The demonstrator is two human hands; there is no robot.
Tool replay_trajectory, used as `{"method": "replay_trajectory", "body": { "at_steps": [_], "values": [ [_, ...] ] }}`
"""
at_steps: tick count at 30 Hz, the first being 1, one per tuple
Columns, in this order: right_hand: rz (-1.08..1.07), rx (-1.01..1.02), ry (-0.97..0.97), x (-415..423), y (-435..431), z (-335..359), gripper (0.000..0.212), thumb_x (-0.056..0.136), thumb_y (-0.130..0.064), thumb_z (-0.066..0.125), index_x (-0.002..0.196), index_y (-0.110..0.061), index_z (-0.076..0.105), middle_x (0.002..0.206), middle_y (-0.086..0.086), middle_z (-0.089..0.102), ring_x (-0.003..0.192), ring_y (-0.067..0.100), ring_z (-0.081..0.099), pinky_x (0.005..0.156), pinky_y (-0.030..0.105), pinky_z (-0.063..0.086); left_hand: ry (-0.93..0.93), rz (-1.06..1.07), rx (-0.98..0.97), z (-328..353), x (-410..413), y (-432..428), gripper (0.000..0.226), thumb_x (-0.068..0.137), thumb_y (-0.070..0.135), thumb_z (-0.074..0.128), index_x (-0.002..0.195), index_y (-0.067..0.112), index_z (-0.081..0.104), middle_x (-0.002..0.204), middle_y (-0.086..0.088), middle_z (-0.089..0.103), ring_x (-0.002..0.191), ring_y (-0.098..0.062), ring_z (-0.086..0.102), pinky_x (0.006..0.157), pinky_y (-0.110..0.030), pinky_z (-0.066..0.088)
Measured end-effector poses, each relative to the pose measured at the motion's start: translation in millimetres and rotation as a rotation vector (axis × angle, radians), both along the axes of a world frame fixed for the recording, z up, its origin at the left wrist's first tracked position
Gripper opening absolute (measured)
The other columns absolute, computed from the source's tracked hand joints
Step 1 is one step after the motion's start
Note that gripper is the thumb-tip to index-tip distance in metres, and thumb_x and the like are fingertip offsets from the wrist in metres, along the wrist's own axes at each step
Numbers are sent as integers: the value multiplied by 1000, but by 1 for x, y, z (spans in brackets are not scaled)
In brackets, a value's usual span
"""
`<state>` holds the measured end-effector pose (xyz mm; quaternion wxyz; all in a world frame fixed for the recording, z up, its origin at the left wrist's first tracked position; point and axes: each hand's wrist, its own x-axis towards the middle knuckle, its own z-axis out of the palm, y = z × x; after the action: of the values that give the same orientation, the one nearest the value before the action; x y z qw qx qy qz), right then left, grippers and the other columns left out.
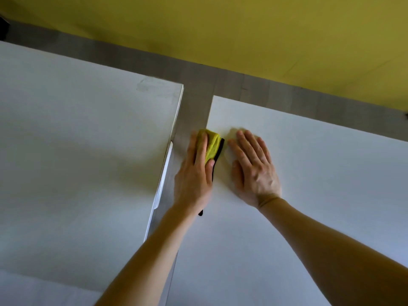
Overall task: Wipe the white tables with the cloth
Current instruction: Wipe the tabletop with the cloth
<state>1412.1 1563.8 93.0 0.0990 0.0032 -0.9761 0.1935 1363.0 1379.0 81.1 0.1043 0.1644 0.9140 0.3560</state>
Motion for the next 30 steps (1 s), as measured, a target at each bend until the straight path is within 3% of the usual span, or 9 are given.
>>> {"method": "replay_trajectory", "body": {
  "at_steps": [5, 8, 12, 15, 20, 23, 26, 30],
  "values": [
    [7, 6, 4, 0, 3, -2, 51, 112, -24, 49, 159, -4, 52, 171, 19, 40, 163, 38, 31, 129, 62, 29, 83, -5, 29, -5, -60, 30, 66, 112, 46, 30, 171, 17, 29, 178, -6, 29, 122, -39, 69, 79, -50, 63],
    [11, 11, 9, 0, 4, -3, 52, 111, -23, 51, 158, -4, 52, 170, 18, 41, 162, 38, 32, 129, 62, 29, 57, 44, 21, -3, -91, 54, 66, 110, 42, 35, 171, 17, 30, 178, -5, 29, 118, -42, 70, 81, -51, 61],
    [1, 2, -14, 0, 1, 1, 52, 112, -26, 49, 160, -7, 51, 172, 17, 39, 164, 36, 29, 130, 61, 28, 45, -1, 70, -1, -20, 9, 63, 114, 38, 43, 172, 20, 26, 179, 1, 25, 140, -26, 55, 95, -45, 62],
    [-17, -6, -18, 0, -1, 2, 52, 110, -22, 51, 159, -7, 52, 172, 17, 38, 164, 34, 28, 130, 60, 28, -34, 11, 52, 4, 19, -16, 65, 112, 42, 41, 173, 26, 22, 180, 9, 20, 143, -27, 56, 92, -45, 63],
    [-10, -3, -5, -1, 3, 1, 51, 111, -24, 52, 159, -6, 52, 171, 18, 40, 163, 36, 31, 130, 61, 28, -17, 85, 34, 3, -62, 41, 63, 113, 35, 47, 170, 16, 29, 174, -7, 35, 135, -37, 59, 96, -46, 54],
    [-6, 8, 1, 2, 5, 1, 52, 112, -26, 49, 160, -6, 51, 172, 17, 39, 164, 36, 30, 131, 60, 27, -20, 97, 16, 1, -94, 64, 62, 114, 33, 48, 171, 18, 29, 173, -6, 36, 131, -40, 62, 95, -48, 53],
    [-4, -6, -3, 1, 3, 3, 51, 112, -25, 50, 159, -7, 53, 171, 17, 40, 163, 35, 30, 131, 60, 27, 10, 75, 36, 1, -50, 35, 62, 113, 35, 46, 170, 16, 31, 173, -7, 38, 134, -36, 60, 98, -46, 55],
    [-26, -1, -3, 1, 0, 6, 51, 112, -25, 48, 159, -7, 53, 171, 18, 40, 163, 34, 31, 130, 59, 29, -72, 28, 61, 4, 41, -27, 65, 113, 43, 41, 173, 22, 24, 179, 6, 25, 153, -20, 44, 107, -41, 55]
  ]
}}
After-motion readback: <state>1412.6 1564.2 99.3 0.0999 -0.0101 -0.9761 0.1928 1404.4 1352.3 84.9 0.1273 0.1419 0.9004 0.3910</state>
